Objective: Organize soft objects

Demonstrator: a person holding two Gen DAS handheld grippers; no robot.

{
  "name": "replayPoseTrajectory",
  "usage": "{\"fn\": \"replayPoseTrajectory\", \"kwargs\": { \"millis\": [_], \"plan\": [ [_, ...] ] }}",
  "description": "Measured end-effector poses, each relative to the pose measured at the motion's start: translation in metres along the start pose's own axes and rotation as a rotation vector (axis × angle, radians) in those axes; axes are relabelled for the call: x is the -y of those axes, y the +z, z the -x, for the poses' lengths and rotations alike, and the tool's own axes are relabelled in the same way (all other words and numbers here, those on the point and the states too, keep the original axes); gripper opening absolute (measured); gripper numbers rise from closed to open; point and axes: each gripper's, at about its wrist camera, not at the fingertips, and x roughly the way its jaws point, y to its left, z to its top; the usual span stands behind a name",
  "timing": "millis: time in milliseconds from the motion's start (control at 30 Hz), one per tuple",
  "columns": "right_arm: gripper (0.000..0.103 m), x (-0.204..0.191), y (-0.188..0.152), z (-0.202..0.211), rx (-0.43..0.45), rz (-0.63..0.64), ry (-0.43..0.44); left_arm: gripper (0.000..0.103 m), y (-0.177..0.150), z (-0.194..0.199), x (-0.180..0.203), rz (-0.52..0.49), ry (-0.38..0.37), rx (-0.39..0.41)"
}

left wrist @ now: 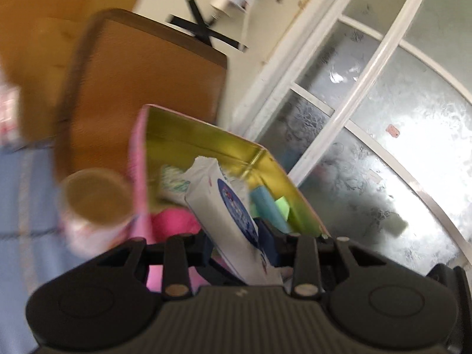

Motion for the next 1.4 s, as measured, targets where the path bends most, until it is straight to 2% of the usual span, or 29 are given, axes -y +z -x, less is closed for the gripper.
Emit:
{"fn": "replayPoseTrajectory", "kwargs": {
  "millis": [33, 67, 100, 167, 233, 267, 333, 400, 500, 567, 633, 700, 867, 967, 1067, 1300, 1400],
  "plan": [
    [0.063, 0.012, 0.000, -0.006, -0.006, -0.024, -0.026, 0.046, 0.007, -0.016, 0.003, -0.008, 0.016, -0.007],
    [0.066, 0.024, -0.002, -0.015, -0.014, -0.049, -0.064, 0.049, 0.010, -0.028, 0.005, -0.021, 0.047, -0.009],
    [0.075, 0.036, -0.004, -0.026, -0.039, -0.066, -0.107, 0.051, 0.013, -0.040, 0.007, -0.036, 0.090, -0.009],
    [0.076, 0.054, -0.010, -0.044, -0.102, -0.106, -0.173, 0.051, 0.015, -0.060, 0.009, -0.063, 0.169, -0.024],
    [0.076, 0.067, -0.016, -0.043, -0.101, -0.168, -0.166, 0.051, 0.012, -0.066, 0.011, -0.078, 0.216, -0.024],
    [0.076, 0.071, -0.019, -0.037, -0.088, -0.189, -0.157, 0.052, 0.010, -0.063, 0.010, -0.088, 0.218, -0.019],
    [0.076, 0.071, -0.023, -0.029, -0.071, -0.196, -0.159, 0.062, 0.004, -0.059, 0.013, -0.111, 0.249, -0.012],
    [0.076, 0.069, -0.024, -0.021, -0.053, -0.209, -0.171, 0.066, 0.000, -0.054, 0.017, -0.127, 0.299, -0.013],
    [0.076, 0.067, -0.022, -0.009, -0.016, -0.268, -0.170, 0.072, -0.007, -0.039, 0.025, -0.157, 0.328, 0.001],
    [0.076, 0.065, -0.023, 0.006, 0.007, -0.298, -0.181, 0.082, -0.013, -0.023, 0.032, -0.184, 0.350, 0.024],
    [0.076, 0.060, -0.022, 0.016, 0.023, -0.318, -0.193, 0.099, -0.017, -0.009, 0.037, -0.206, 0.374, 0.057],
    [0.077, 0.060, -0.022, 0.027, 0.036, -0.333, -0.205, 0.102, -0.023, 0.007, 0.041, -0.218, 0.384, 0.084],
    [0.084, 0.062, -0.021, 0.055, 0.076, -0.430, -0.248, 0.103, -0.036, 0.040, 0.046, -0.197, 0.401, 0.080],
    [0.084, 0.064, -0.020, 0.065, 0.076, -0.520, -0.233, 0.103, -0.044, 0.052, 0.046, -0.183, 0.433, 0.055],
    [0.091, 0.060, -0.019, 0.071, 0.057, -0.576, -0.215, 0.103, -0.057, 0.064, 0.046, -0.191, 0.467, 0.038],
    [0.095, 0.029, -0.021, 0.081, 0.009, -0.595, -0.176, 0.103, -0.090, 0.095, 0.040, -0.183, 0.529, 0.114],
    [0.095, 0.014, -0.021, 0.085, 0.004, -0.591, -0.173, 0.103, -0.098, 0.105, 0.035, -0.176, 0.543, 0.119]
  ]
}}
